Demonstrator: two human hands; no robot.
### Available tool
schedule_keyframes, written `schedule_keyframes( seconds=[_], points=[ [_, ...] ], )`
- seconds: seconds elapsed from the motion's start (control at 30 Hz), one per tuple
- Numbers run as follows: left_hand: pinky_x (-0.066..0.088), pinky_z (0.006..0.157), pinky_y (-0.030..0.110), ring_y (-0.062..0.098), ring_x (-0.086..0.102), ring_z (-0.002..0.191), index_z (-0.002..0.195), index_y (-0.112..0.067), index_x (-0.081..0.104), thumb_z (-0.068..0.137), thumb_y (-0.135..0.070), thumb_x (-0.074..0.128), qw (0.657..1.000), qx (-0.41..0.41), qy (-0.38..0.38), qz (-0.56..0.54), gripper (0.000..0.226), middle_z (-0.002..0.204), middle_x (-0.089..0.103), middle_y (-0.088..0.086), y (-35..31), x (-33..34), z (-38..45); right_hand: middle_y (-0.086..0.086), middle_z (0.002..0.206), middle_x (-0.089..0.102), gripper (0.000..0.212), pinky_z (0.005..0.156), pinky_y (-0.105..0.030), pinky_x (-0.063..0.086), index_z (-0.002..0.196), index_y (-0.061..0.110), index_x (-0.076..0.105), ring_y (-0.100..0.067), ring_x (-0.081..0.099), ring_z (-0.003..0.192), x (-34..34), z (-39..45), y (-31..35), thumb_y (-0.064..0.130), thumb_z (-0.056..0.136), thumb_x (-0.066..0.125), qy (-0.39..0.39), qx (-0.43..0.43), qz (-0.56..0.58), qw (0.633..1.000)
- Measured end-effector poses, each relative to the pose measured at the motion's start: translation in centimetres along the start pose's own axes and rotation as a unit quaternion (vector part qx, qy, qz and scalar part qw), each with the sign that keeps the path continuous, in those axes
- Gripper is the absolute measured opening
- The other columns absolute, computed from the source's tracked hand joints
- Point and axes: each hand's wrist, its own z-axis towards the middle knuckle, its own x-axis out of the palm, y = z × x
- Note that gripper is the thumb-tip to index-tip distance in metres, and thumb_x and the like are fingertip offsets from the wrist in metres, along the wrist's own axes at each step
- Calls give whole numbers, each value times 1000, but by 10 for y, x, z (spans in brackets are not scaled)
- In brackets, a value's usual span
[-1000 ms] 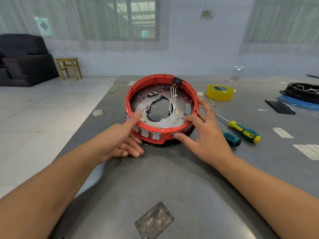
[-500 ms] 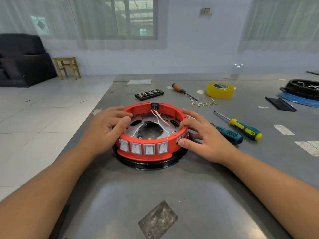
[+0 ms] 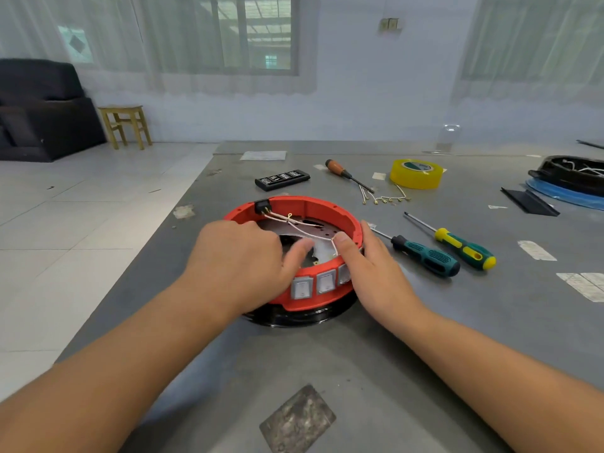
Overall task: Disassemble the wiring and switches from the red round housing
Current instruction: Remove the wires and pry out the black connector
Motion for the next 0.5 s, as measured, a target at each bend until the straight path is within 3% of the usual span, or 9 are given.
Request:
schedule_keyframes(
  seconds=[0.07, 0.17, 0.3, 0.4, 0.5],
  points=[
    [19, 51, 27, 11, 24, 48, 53, -16, 36, 93, -72, 3, 1000, -2, 14, -8, 76, 54, 31, -3, -14, -11, -3, 41, 116, 55, 16, 84, 6, 29, 115, 57, 57, 25, 48, 107, -3, 10, -3, 50, 104, 46, -7, -8, 26, 1000],
    [24, 51, 27, 10, 34, 50, 56, -16, 42, 89, -75, 5, 998, 14, 40, -54, 78, 54, 38, -4, -23, -24, -9, 23, 104, 69, 4, 76, -6, 45, 101, 43, 64, 11, 64, 94, -8, 21, -7, 44, 98, 62, -32, 27, 119, 992],
    [36, 53, 29, 6, 49, 49, 67, -16, 58, 89, -83, 16, 977, 57, 124, -166, 82, 53, 54, 0, -11, -34, -7, -4, 88, 76, 22, 86, -40, 57, 95, 18, 73, -16, 70, 79, -10, 36, -7, 39, 90, 74, -5, 96, 208, 973],
    [42, 56, 33, 5, 53, 55, 72, -24, 66, 95, -71, 42, 935, 47, 118, -331, 58, 60, 61, -7, 1, -29, 1, -23, 96, 75, 22, 81, -42, 60, 99, 9, 77, -24, 70, 72, -13, 44, -2, 30, 93, 73, 41, 108, 248, 962],
    [54, 82, 35, 1, 67, 89, 100, -35, 77, 98, -53, 55, 941, 19, 40, -336, 29, 96, 76, -17, 13, -14, 10, -23, 91, 75, 24, 76, -39, 60, 104, 9, 79, -26, 70, 68, -9, 51, 2, 29, 94, 72, 72, 120, 256, 957]
  ],
)
